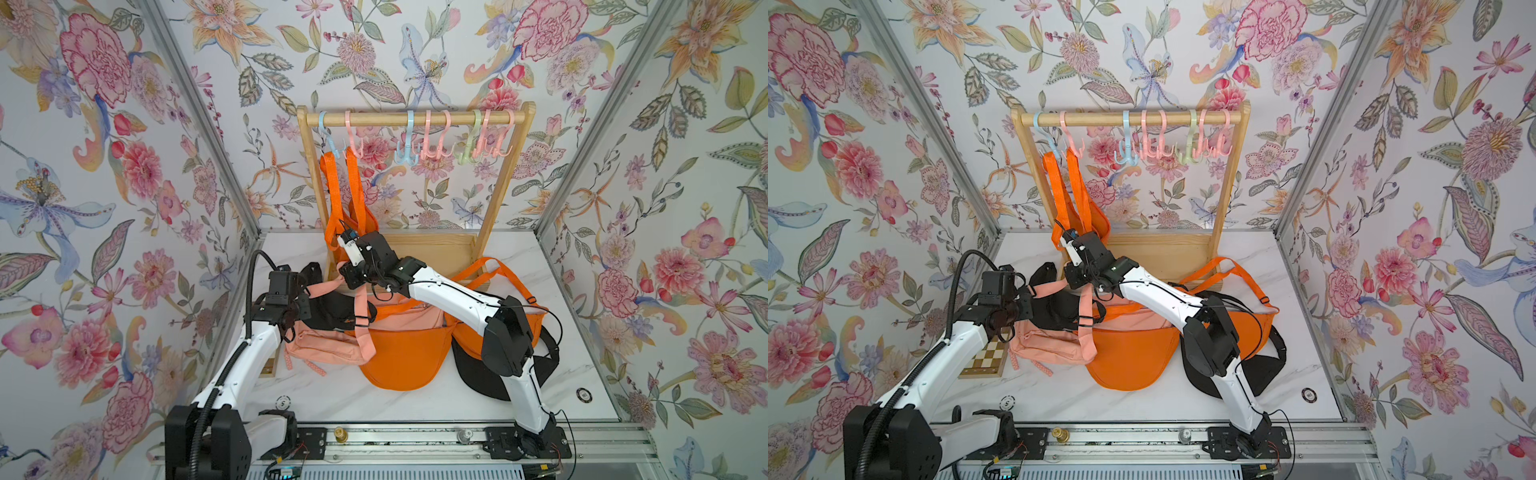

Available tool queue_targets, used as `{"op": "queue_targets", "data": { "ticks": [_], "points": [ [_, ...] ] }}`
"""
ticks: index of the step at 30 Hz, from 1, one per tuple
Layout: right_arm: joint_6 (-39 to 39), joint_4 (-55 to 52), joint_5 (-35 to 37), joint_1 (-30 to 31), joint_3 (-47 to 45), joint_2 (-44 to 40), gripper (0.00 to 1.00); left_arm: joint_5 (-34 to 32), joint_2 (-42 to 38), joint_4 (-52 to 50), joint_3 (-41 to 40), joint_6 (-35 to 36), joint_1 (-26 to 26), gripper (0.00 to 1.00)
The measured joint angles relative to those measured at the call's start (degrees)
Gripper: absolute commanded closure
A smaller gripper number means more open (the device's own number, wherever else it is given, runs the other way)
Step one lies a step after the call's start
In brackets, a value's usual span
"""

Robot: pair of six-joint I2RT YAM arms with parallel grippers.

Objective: Take the bag off the hook
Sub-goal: Place the bag inside the bag.

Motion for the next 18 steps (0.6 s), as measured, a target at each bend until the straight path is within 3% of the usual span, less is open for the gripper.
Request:
{"op": "queue_targets", "data": {
  "ticks": [3,5,9,18],
  "points": [
    [-1.18,-0.83,-2.05,-1.18,-0.76,-0.13,0.46,0.22,2.03,0.44,1.86,0.66,0.94,0.84],
    [-2.23,-0.46,-2.64,-1.53,-3.54,-2.05,0.41,0.35,2.62,0.90,2.60,0.94,1.31,0.84],
    [-5.18,-0.15,-2.91,-0.35,-16.04,-12.44,0.27,0.70,3.50,1.20,3.32,1.70,2.03,0.84],
    [-11.50,-5.44,1.55,11.17,-33.18,-37.07,0.28,1.86,5.09,0.52,4.96,2.99,2.91,0.83]
  ]
}}
